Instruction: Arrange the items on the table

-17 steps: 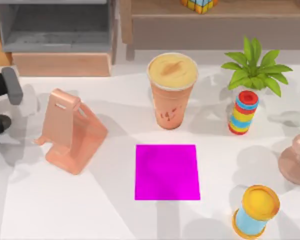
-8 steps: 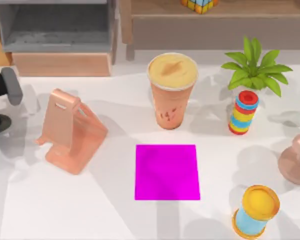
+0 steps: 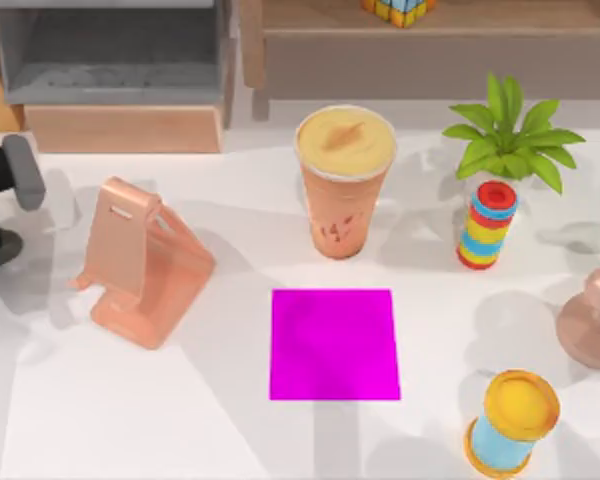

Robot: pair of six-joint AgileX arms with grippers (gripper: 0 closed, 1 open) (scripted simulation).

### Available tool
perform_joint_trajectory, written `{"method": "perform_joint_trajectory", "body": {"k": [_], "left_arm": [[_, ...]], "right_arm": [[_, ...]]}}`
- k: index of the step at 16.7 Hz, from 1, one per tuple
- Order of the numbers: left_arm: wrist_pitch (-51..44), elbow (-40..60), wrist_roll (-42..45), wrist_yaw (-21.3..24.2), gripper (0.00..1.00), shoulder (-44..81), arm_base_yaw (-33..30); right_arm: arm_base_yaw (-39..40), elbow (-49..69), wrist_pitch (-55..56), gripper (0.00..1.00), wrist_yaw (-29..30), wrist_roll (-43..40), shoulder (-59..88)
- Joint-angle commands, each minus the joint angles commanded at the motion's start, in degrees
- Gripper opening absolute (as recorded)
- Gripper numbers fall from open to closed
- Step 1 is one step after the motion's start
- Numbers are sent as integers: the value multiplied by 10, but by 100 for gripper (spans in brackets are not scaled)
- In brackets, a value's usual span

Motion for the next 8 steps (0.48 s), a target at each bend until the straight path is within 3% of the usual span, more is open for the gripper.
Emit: {"method": "perform_joint_trajectory", "body": {"k": [5,8], "left_arm": [[-15,10,-2,2,0,-11,-1],[-75,53,-2,2,0,-24,-1]], "right_arm": [[0,0,0,100,0,0,0],[0,0,0,100,0,0,0]]}}
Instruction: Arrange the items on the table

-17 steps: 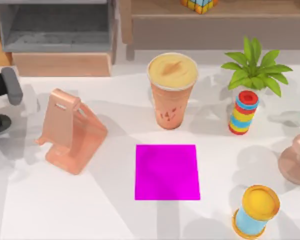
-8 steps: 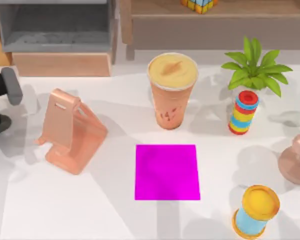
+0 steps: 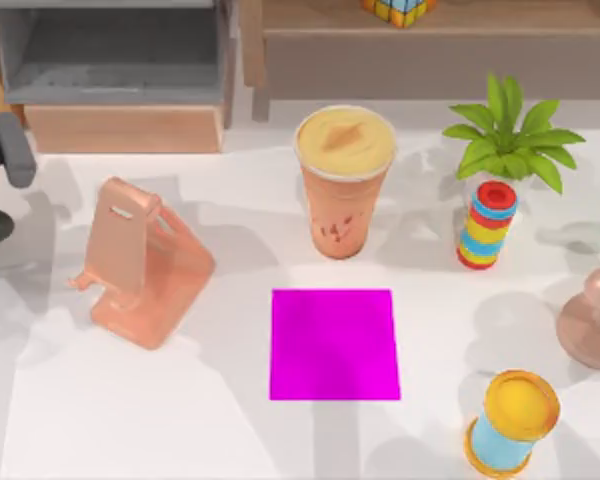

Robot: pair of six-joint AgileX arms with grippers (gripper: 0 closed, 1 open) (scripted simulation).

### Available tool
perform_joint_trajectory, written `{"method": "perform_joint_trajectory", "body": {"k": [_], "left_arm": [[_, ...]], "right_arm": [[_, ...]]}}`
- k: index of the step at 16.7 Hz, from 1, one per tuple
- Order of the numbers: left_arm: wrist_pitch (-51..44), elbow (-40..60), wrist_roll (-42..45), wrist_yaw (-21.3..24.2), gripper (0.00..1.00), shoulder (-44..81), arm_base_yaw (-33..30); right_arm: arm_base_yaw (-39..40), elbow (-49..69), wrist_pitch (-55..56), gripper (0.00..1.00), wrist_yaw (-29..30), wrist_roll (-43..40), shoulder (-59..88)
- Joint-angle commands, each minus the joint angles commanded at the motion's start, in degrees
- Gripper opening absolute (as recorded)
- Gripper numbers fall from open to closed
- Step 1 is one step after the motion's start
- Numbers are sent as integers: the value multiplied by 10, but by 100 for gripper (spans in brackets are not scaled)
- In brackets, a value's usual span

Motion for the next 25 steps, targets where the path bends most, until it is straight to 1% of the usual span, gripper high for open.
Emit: {"method": "perform_joint_trajectory", "body": {"k": [3,5,11,13,15,17,21,23,25], "left_arm": [[-86,56,0,-1,0,-21,-1],[-122,86,-1,-1,0,-34,-2],[-131,95,0,-1,0,-39,-2],[-124,98,17,6,0,-56,-17],[-112,104,55,20,0,-88,-52],[-100,109,111,40,0,-123,-104],[-89,102,250,83,0,-172,-240],[-89,87,324,98,0,-173,-312],[-87,68,395,104,0,-156,-377]], "right_arm": [[0,0,0,100,0,0,0],[0,0,0,100,0,0,0],[0,0,0,100,0,0,0],[0,0,0,100,0,0,0],[0,0,0,100,0,0,0],[0,0,0,100,0,0,0],[0,0,0,100,0,0,0],[0,0,0,100,0,0,0],[0,0,0,100,0,0,0]]}}
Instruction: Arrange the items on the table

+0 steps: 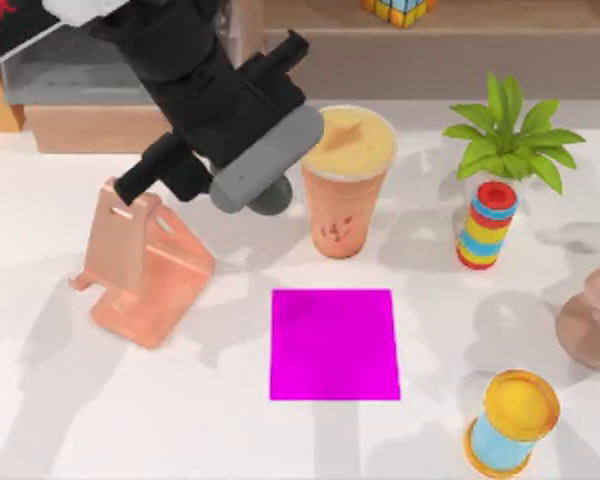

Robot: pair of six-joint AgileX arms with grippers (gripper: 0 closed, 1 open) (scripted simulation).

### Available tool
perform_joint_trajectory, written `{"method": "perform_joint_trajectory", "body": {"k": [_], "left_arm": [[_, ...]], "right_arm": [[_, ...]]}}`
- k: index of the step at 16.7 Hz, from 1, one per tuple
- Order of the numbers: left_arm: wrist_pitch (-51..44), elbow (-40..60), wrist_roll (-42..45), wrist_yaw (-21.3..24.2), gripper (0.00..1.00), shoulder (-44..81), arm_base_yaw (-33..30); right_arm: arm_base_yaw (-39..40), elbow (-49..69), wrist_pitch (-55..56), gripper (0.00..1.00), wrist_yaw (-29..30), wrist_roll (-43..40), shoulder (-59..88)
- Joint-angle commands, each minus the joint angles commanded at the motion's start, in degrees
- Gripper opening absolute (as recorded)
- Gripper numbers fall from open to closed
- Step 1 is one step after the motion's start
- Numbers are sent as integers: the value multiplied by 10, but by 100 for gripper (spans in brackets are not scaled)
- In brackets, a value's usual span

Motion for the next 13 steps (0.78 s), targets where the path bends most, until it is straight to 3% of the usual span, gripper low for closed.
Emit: {"method": "perform_joint_trajectory", "body": {"k": [6,10,13], "left_arm": [[34,-39,171,-49,0,111,-129],[66,-34,231,-103,0,170,-159],[72,-32,239,-113,0,179,-163]], "right_arm": [[0,0,0,100,0,0,0],[0,0,0,100,0,0,0],[0,0,0,100,0,0,0]]}}
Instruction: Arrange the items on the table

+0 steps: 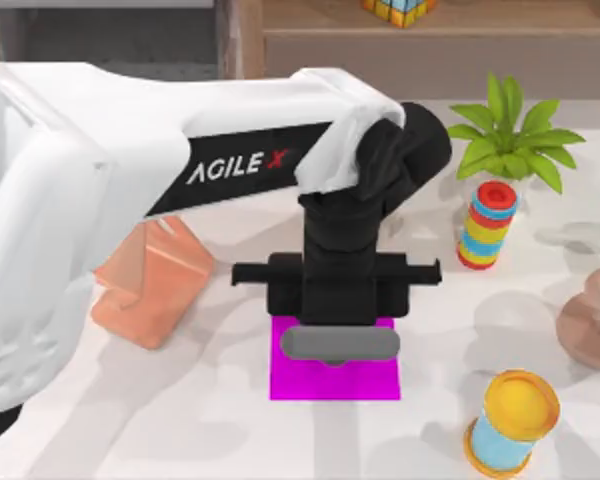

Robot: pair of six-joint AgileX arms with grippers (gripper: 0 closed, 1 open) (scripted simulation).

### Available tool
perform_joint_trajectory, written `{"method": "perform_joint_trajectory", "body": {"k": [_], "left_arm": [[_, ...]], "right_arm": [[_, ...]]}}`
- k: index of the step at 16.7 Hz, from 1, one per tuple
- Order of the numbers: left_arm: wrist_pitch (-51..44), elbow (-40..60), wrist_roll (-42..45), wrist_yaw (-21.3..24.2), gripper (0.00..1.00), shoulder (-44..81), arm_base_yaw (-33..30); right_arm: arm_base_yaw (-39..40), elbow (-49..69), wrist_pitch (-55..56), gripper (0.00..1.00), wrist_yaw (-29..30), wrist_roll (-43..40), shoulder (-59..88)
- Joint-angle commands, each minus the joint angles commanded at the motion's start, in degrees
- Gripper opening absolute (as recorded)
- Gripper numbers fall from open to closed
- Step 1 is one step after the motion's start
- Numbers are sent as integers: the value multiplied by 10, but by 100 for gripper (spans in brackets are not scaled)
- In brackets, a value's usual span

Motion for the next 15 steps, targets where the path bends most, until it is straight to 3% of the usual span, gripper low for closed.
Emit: {"method": "perform_joint_trajectory", "body": {"k": [12,15], "left_arm": [[19,-12,0,0,0,7,0],[19,-12,0,0,23,7,0]], "right_arm": [[0,0,0,100,0,0,0],[0,0,0,100,0,0,0]]}}
